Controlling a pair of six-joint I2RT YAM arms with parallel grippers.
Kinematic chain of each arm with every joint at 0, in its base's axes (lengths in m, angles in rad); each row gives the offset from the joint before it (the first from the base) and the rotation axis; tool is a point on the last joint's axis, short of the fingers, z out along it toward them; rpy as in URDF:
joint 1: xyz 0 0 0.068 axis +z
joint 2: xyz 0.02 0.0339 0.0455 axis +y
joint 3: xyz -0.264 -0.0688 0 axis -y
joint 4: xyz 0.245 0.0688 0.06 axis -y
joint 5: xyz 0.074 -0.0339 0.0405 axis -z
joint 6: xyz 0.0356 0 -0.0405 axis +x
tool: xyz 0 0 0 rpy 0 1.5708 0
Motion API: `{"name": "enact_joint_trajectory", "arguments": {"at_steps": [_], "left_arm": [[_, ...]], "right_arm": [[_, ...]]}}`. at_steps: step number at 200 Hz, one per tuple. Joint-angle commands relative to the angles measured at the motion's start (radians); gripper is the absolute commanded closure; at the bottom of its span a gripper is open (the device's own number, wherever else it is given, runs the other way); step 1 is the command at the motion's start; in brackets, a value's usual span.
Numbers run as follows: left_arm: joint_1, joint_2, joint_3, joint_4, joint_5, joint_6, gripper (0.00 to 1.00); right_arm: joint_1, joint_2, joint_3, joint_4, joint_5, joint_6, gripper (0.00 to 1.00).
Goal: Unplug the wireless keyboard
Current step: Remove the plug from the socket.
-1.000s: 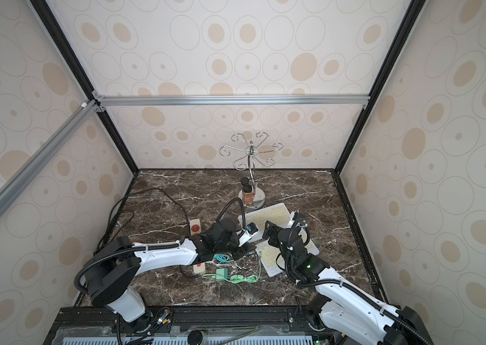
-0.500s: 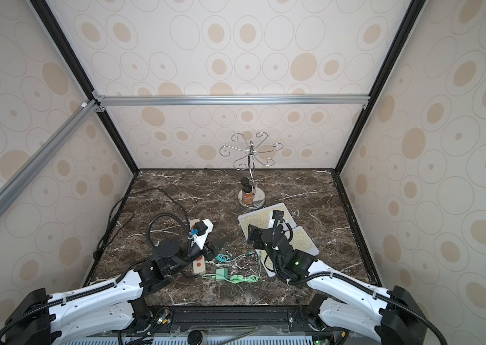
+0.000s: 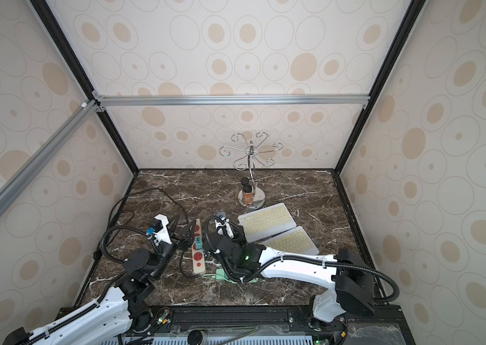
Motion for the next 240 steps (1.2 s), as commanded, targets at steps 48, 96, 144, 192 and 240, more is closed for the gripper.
{"name": "enact_joint_trajectory", "arguments": {"at_steps": [48,96,144,192,240], "left_arm": [[0.147,0.061,-0.044,0.108,0.132,-0.178,0.29],[0.229,0.189,-0.054,0.195,0.228,-0.26,0.28],[0.271,0.353,-0.028,0.277,0.335,-0.303,0.27],[0.289,0.435,-0.014,0.312,0.362,-0.309,0.28],[0.338,0.523,-0.014,0.356,0.376,-0.327,0.27]], "right_arm": [[0.009,-0.077,-0.156,0.196,-0.148,-0.097,0.0],[0.011,-0.065,-0.189,0.265,-0.205,-0.131,0.0],[0.012,-0.011,-0.159,0.259,-0.227,-0.127,0.0],[0.014,0.068,-0.099,0.219,-0.19,-0.104,0.0],[0.02,0.144,-0.032,0.153,-0.12,-0.039,0.0]]}}
